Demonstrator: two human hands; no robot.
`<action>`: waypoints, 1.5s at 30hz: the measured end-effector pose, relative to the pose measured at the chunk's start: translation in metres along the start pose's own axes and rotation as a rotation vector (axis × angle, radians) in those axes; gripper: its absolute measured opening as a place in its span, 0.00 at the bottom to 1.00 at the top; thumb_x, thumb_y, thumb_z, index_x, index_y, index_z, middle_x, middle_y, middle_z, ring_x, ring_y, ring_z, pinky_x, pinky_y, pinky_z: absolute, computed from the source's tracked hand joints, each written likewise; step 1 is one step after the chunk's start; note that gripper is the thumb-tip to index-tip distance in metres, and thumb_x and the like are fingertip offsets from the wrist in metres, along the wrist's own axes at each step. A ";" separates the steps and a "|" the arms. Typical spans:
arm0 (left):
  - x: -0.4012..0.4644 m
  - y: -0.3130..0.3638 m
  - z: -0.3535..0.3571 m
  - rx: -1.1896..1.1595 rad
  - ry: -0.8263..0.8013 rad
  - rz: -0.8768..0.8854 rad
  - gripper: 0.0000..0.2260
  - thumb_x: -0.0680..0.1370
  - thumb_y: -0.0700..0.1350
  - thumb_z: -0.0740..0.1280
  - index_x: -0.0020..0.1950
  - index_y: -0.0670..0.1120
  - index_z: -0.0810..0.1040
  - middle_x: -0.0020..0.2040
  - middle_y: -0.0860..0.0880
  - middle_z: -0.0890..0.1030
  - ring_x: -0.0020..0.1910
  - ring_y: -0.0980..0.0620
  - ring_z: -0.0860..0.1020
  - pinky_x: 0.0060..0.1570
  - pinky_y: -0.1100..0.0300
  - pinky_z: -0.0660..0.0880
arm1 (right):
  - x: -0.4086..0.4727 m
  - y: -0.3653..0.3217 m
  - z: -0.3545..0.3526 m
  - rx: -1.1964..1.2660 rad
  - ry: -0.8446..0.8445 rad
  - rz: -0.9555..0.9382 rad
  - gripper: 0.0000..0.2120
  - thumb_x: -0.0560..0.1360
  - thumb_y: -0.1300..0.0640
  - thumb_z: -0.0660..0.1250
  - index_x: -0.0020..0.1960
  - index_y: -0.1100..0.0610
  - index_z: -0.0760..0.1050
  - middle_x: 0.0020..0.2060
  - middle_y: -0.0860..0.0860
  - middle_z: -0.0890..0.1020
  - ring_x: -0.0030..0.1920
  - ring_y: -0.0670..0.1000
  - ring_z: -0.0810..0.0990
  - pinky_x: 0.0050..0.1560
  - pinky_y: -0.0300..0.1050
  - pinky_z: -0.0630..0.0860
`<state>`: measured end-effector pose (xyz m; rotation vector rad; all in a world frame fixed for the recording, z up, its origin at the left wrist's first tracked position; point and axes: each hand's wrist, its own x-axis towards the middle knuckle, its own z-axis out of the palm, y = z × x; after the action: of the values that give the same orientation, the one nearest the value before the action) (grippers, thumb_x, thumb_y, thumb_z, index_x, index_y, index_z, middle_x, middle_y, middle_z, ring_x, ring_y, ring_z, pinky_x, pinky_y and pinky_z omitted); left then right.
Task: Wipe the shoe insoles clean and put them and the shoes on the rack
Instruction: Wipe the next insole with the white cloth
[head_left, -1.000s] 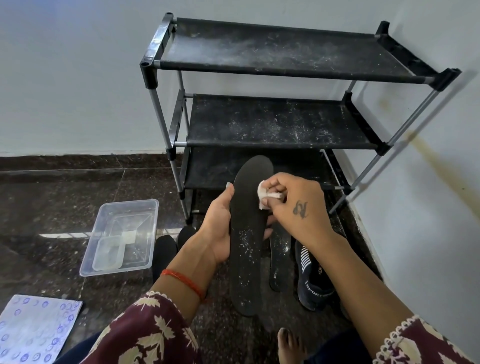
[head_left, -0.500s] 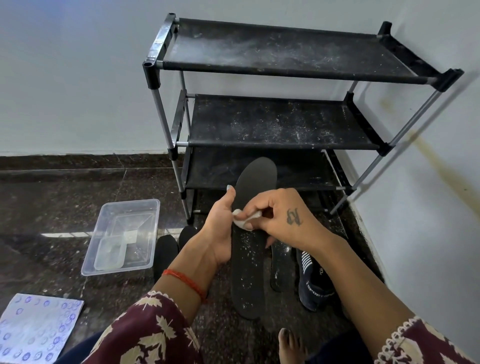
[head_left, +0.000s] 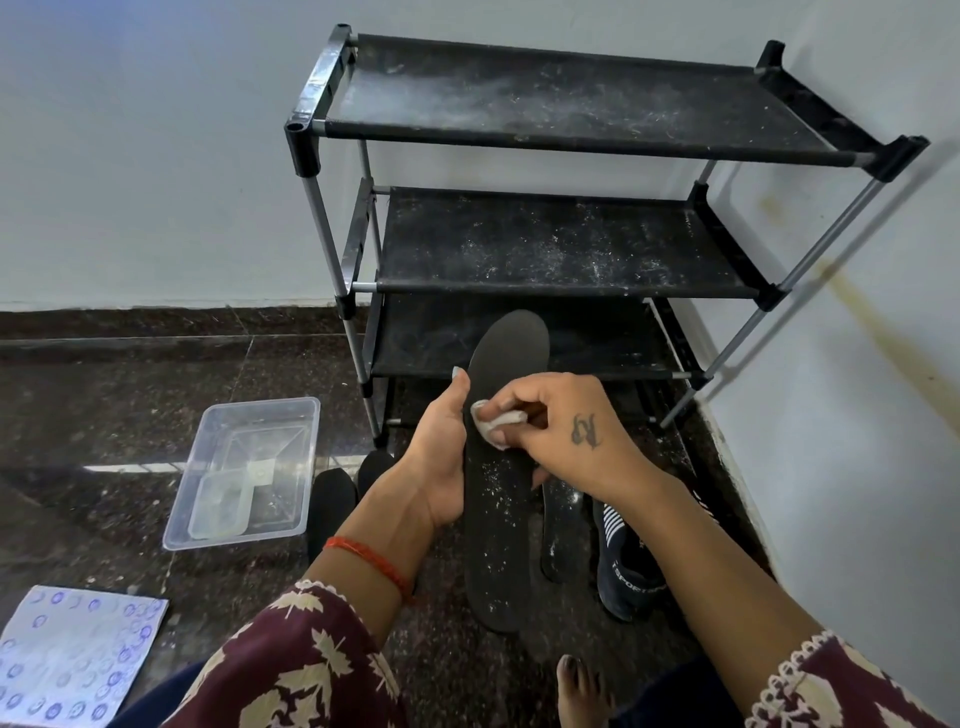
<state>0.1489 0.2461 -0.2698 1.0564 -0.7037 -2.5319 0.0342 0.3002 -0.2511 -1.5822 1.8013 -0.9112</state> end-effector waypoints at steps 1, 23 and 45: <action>-0.001 0.001 0.000 0.014 0.016 -0.004 0.36 0.78 0.66 0.47 0.48 0.37 0.80 0.39 0.38 0.83 0.35 0.43 0.83 0.44 0.51 0.77 | -0.001 -0.002 -0.001 0.032 -0.042 -0.008 0.07 0.69 0.63 0.73 0.45 0.53 0.83 0.40 0.40 0.80 0.40 0.42 0.80 0.30 0.27 0.73; 0.006 -0.001 -0.005 0.081 0.096 -0.024 0.33 0.78 0.66 0.49 0.48 0.40 0.81 0.38 0.40 0.83 0.35 0.46 0.82 0.39 0.55 0.79 | -0.002 0.000 -0.003 -0.127 -0.037 -0.153 0.08 0.65 0.66 0.74 0.38 0.54 0.82 0.35 0.42 0.80 0.37 0.41 0.79 0.39 0.33 0.75; 0.001 -0.001 0.001 0.005 0.059 -0.025 0.38 0.79 0.65 0.48 0.34 0.38 0.84 0.34 0.40 0.83 0.30 0.45 0.83 0.31 0.54 0.80 | -0.004 -0.005 -0.005 0.004 -0.103 -0.014 0.13 0.70 0.69 0.68 0.45 0.53 0.83 0.39 0.49 0.83 0.38 0.47 0.82 0.28 0.41 0.80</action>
<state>0.1476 0.2465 -0.2701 1.1439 -0.6857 -2.5094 0.0334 0.3041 -0.2444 -1.6108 1.7188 -0.8241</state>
